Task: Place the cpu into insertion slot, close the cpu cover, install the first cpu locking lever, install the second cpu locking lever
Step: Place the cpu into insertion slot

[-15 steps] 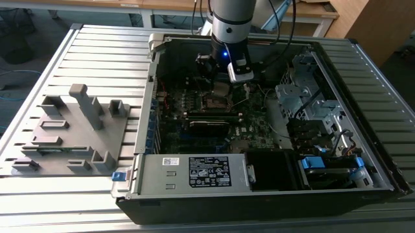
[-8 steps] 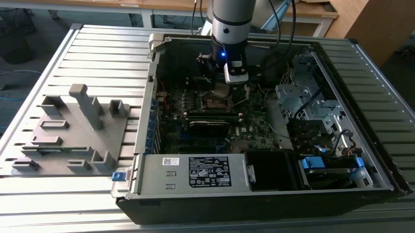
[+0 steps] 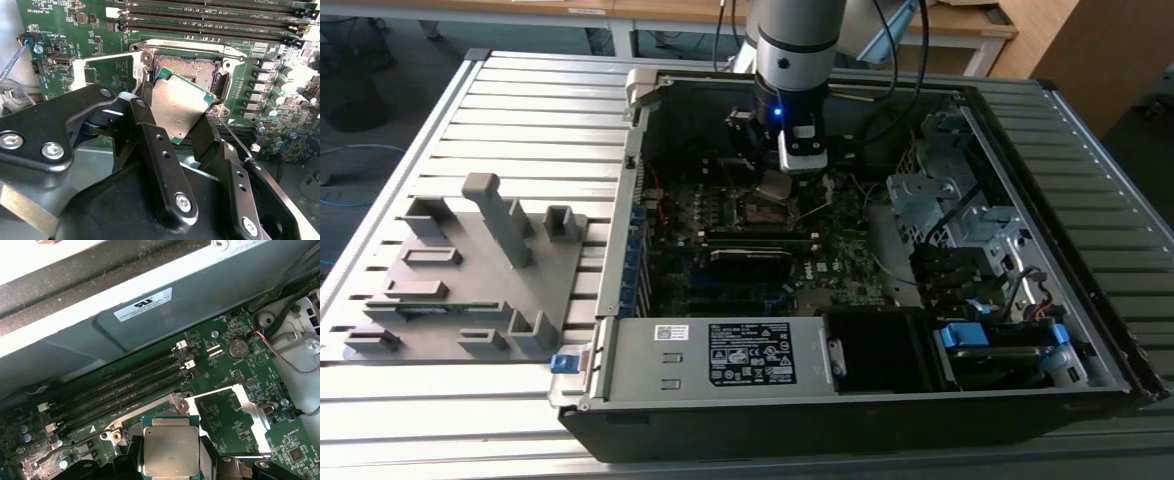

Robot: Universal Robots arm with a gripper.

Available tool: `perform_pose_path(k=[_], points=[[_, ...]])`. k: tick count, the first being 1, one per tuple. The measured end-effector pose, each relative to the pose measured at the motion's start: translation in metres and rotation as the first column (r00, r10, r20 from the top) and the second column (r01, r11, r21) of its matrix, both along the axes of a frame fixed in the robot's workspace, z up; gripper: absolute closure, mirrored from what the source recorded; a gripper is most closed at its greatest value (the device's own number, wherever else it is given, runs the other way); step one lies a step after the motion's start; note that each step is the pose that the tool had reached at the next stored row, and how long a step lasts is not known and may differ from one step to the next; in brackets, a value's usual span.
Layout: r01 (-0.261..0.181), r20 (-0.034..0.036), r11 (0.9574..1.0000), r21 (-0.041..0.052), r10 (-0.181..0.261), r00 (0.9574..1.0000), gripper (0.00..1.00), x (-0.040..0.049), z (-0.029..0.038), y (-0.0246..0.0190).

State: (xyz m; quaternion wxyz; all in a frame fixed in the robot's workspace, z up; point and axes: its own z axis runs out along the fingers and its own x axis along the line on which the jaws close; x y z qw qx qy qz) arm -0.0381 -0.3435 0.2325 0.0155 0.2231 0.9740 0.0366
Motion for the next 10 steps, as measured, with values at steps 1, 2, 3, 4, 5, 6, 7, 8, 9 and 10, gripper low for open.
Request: perform_pose_path(k=[1, 2, 3, 4, 5, 6, 7, 8, 9, 10], points=[[0.000, 0.0000, 1.0000, 0.0000, 0.000, 1.0000, 0.46, 0.0000, 0.0000, 0.0000], [0.001, 0.0000, 1.0000, 0.0000, -0.001, 1.0000, 0.46, 0.0000, 0.0000, 0.0000], [0.005, 0.0000, 1.0000, 0.0000, -0.005, 1.0000, 0.46, 0.0000, 0.0000, 0.0000], [0.014, 0.0000, 0.9999, 0.0000, -0.014, 0.9999, 0.46, 0.0000, -0.0001, 0.0000], [0.027, 0.0000, 0.9996, 0.0000, -0.027, 0.9996, 0.46, 0.0000, -0.0002, 0.0000], [0.044, 0.0000, 0.9990, 0.0000, -0.044, 0.9990, 0.46, 0.0000, -0.0002, 0.0000], [0.062, 0.0000, 0.9981, 0.0000, -0.062, 0.9981, 0.46, 0.0000, -0.0003, 0.0000], [0.080, 0.0000, 0.9968, 0.0000, -0.080, 0.9968, 0.46, 0.0000, -0.0004, 0.0000], [0.097, 0.0000, 0.9952, 0.0000, -0.097, 0.9952, 0.46, 0.0000, -0.0005, 0.0000], [0.117, 0.0000, 0.9932, 0.0000, -0.117, 0.9932, 0.46, 0.0000, -0.0006, 0.0000]])
